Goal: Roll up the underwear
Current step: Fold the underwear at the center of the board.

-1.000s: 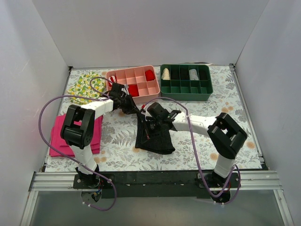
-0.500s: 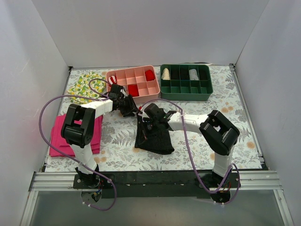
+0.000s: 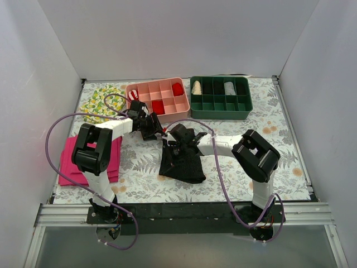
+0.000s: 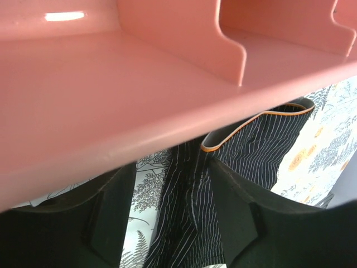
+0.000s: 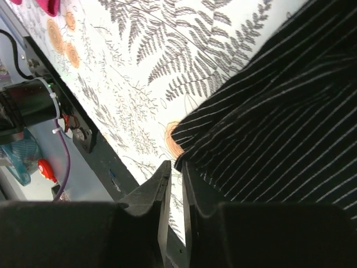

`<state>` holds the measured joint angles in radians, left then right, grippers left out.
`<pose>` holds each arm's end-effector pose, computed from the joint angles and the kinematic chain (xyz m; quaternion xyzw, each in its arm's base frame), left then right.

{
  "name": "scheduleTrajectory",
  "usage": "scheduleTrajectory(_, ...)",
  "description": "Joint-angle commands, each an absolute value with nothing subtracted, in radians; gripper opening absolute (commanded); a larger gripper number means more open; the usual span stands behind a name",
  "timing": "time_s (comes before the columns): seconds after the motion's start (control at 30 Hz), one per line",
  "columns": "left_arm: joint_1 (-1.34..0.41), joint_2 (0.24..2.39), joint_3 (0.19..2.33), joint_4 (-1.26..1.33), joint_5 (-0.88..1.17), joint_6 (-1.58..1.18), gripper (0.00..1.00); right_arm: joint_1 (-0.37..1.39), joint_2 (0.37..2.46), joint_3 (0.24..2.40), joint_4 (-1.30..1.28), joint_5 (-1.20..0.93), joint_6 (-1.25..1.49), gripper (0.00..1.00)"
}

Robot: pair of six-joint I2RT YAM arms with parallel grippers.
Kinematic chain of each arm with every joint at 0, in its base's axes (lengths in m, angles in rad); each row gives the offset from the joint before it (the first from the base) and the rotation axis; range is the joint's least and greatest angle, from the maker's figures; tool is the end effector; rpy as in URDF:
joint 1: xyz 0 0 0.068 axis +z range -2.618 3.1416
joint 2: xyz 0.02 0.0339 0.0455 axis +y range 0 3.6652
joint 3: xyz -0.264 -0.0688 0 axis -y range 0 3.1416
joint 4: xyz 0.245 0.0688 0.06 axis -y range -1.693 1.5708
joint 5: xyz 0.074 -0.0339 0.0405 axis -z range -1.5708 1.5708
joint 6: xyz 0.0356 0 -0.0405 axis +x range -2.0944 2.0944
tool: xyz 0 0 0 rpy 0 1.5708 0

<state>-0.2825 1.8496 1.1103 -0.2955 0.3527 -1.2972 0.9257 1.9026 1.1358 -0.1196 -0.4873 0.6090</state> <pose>0.3509 -0.1147 0.1542 -0.4206 0.8523 -0.3042 0.0634 0.2216 0.3222 0.1546 -0.2241 0.8900 0.3896 0.0766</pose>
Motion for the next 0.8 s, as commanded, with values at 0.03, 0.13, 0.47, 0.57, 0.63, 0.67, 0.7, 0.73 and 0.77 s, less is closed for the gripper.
scheduleTrajectory(0.03, -0.270, 1.773, 1.111, -0.316, 0.347, -1.285, 0.63, 0.933, 1.890, 1.132, -0.017, -0.554, 0.612, 0.26)
scheduleTrajectory(0.13, -0.268, 1.763, 1.109, -0.327, 0.344, -1.287, 0.65, 0.931, 1.852, 1.114, 0.015, -0.551, 0.620, 0.32)
scheduleTrajectory(0.47, -0.264, 1.686, 1.083, -0.367, 0.357, -1.295, 0.69, 0.887, 1.497, 1.008, -0.282, -0.160, 0.574, 0.29)
scheduleTrajectory(0.57, -0.264, 1.677, 1.071, -0.370, 0.396, -1.295, 0.68, 0.856, 1.427, 0.928, -0.270, -0.137, 0.581, 0.22)
scheduleTrajectory(0.63, -0.264, 1.677, 1.063, -0.380, 0.440, -1.293, 0.65, 0.845, 1.405, 0.902, -0.264, -0.144, 0.580, 0.13)
scheduleTrajectory(0.67, -0.264, 1.678, 1.062, -0.383, 0.462, -1.292, 0.63, 0.842, 1.405, 0.878, -0.262, -0.147, 0.581, 0.11)
scheduleTrajectory(0.7, -0.264, 1.678, 1.057, -0.388, 0.483, -1.289, 0.59, 0.844, 1.410, 0.867, -0.256, -0.155, 0.580, 0.10)
scheduleTrajectory(0.73, -0.265, 1.674, 1.048, -0.391, 0.501, -1.287, 0.57, 0.841, 1.414, 0.858, -0.252, -0.161, 0.581, 0.07)
scheduleTrajectory(0.77, -0.267, 1.664, 1.042, -0.397, 0.512, -1.285, 0.56, 0.841, 1.419, 0.847, -0.241, -0.167, 0.580, 0.06)
